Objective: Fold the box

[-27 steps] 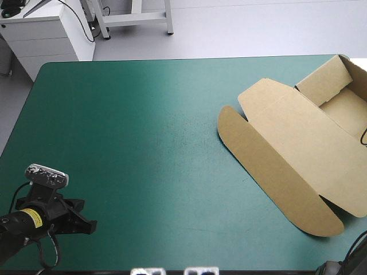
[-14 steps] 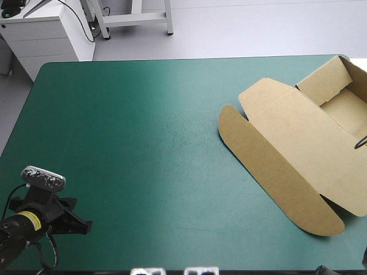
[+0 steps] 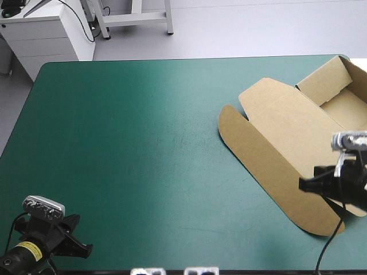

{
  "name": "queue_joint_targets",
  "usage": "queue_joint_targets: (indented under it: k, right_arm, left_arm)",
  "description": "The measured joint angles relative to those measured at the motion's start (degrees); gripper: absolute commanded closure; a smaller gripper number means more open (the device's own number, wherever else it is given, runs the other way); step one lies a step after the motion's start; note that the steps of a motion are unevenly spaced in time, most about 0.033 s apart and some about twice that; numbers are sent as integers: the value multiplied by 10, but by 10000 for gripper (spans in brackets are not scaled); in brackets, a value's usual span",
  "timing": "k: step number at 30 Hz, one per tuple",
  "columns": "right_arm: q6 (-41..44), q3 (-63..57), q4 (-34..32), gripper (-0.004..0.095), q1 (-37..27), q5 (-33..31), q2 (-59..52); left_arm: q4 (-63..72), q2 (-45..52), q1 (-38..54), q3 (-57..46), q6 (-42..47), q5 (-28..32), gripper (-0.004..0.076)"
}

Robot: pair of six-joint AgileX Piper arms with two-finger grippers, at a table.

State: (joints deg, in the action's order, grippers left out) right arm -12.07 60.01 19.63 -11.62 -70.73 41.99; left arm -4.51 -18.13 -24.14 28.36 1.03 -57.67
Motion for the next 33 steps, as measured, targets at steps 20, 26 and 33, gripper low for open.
queue_joint_targets:
  k: [20,26,33]
  right_arm:
    - [-74,-329,-2,922,0,88,-207]
    - [-74,-333,-2,922,0,82,-211]
    - [-74,-333,-3,922,0,86,-211]
  left_arm:
    - [0,8,0,0,0,9,732]
    - [0,8,0,0,0,9,732]
    - [0,8,0,0,0,9,732]
